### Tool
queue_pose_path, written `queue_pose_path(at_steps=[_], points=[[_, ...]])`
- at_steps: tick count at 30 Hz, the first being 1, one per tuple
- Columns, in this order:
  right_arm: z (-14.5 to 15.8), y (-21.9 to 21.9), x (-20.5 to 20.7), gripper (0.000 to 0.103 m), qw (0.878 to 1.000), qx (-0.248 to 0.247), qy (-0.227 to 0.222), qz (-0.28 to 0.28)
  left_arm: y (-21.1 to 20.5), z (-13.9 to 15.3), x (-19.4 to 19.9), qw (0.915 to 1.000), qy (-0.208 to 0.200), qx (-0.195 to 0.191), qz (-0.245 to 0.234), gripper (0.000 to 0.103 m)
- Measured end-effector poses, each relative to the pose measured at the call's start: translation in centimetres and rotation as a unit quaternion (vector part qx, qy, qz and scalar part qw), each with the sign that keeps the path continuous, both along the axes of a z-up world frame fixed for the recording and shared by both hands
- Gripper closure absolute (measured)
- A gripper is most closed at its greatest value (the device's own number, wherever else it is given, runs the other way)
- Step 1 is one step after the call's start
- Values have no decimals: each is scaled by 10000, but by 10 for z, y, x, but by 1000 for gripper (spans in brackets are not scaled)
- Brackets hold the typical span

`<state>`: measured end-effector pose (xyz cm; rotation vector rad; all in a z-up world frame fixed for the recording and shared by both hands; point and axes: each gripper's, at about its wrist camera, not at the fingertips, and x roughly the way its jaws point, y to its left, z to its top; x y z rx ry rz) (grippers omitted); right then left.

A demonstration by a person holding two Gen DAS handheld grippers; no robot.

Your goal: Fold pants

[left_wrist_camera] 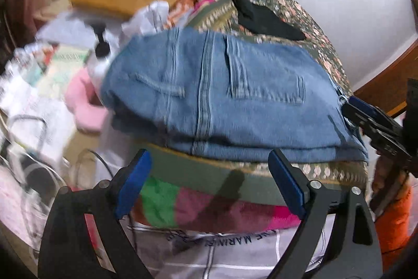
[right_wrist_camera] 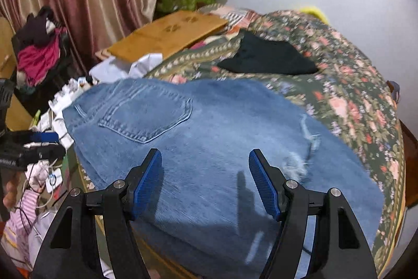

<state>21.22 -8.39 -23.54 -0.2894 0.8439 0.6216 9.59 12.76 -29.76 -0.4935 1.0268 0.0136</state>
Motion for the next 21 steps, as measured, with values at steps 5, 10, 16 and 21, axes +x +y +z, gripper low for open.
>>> queue_pose_path(at_steps=[5,10,16,21], points=[[-15,12,5,37,9995,-237,186,-37,8,-25,2,9965,62,-833,-15,12],[-24,13,12,37,9988,-259,406,-102,21,-32,5,9893,-175,-1449,27,5],[-27,16,12,35,9989,-286,378,-63,43,-32,-1,9768,-345,-2083,363,5],[-28,16,14,33,9989,-241,397,-24,46,-27,-4,9758,-313,-2116,450,5]])
